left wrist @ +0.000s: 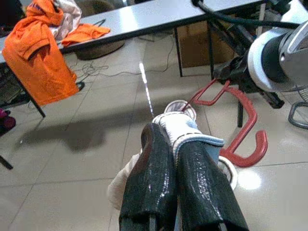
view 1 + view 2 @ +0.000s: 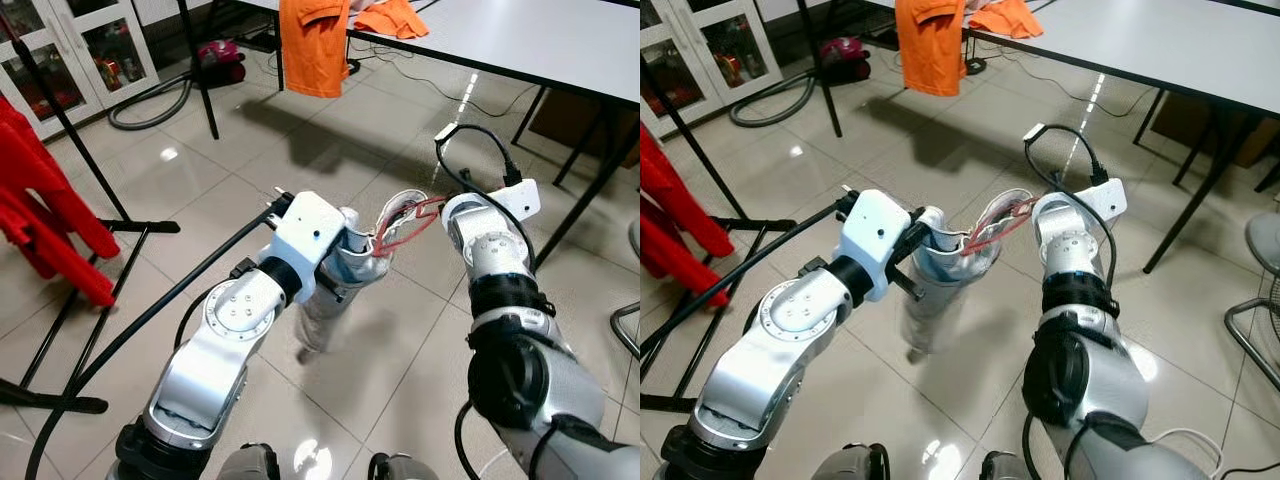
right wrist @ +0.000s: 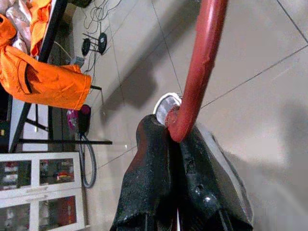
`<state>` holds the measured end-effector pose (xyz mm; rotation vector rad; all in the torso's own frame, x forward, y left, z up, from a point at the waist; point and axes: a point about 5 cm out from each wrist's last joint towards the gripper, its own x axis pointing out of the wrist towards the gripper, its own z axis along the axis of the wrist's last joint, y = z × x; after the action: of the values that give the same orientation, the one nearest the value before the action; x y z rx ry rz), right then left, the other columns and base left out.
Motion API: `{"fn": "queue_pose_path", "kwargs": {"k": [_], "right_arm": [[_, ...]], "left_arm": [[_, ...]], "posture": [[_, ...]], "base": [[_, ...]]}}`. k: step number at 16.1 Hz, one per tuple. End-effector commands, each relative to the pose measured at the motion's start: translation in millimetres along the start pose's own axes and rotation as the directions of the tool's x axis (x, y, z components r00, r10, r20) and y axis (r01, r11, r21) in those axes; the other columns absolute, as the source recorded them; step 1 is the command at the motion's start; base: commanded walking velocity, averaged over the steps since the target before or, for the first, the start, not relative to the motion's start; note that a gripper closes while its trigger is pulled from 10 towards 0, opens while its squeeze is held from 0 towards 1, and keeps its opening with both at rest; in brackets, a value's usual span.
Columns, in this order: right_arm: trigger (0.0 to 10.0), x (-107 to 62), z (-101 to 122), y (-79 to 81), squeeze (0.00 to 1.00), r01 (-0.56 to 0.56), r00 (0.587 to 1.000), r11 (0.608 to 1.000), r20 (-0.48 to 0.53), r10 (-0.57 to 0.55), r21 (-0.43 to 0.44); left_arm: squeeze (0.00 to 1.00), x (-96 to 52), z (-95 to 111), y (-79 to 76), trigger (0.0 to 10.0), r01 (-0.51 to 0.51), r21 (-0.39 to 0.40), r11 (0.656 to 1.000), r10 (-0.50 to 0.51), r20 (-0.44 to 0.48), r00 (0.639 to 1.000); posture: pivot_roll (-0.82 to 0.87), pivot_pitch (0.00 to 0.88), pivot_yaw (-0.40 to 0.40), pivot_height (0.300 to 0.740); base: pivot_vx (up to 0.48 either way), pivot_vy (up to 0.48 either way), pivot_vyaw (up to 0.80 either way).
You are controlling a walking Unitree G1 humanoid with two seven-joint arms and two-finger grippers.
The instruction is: Hang hanger
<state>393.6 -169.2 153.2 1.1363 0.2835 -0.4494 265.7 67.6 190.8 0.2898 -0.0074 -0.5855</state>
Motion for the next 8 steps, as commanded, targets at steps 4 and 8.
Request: {"fn": "queue_pose_path", "kwargs": {"k": [4,8], "right_arm": [[10.0,2.2,10.6,-0.4,0.00,0.021,0.999,0.998,0.030,-0.023,0.065],[10.0,2.6,16.8,5.3,0.00,0.008,0.999,0.992,0.030,-0.012,0.124]], "left_arm": [[0.00,-2.9,11.7,1.3,10.0,-0.001,0.023,1.000,0.000,0.046,0.999],[0.00,-3.4,0.8,4.3,10.0,-0.024,0.072,0.997,0.025,-0.014,1.000]], "posture": [[0.01,0.115,0.003,0.740],[0.01,0.115,0.006,0.740]], "base": [[0.000,0.000,0.00],[0.000,0.000,0.00]]}}
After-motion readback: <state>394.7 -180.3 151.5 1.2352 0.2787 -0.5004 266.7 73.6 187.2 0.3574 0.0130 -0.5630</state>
